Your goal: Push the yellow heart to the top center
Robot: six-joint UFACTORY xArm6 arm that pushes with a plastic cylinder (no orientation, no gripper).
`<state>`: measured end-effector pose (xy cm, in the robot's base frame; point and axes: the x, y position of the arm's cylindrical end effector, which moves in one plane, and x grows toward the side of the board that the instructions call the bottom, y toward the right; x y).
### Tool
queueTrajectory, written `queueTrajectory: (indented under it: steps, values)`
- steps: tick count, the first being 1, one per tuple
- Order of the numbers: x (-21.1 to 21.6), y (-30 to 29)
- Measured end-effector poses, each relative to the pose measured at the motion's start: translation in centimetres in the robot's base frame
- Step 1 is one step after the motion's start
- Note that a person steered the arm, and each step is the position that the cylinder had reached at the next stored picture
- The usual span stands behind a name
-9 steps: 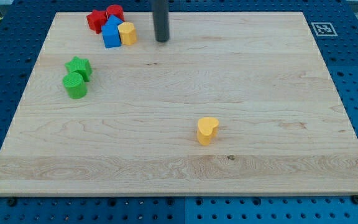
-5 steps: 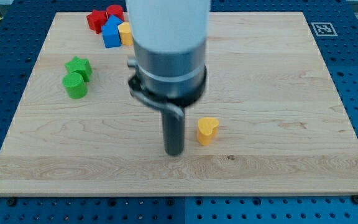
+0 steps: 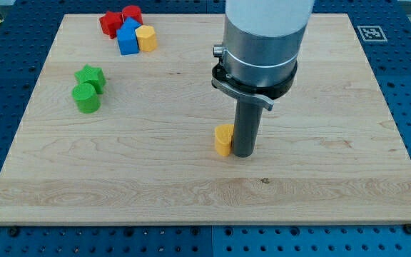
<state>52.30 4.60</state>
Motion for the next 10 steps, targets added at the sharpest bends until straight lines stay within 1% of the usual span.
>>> queueTrajectory:
  steps: [2,7,9,10]
  values:
    - [-0.5,-3.1]
    - [-1.6,-3.5]
    - [-0.4,-9.1]
    - [-0.4,-9.0]
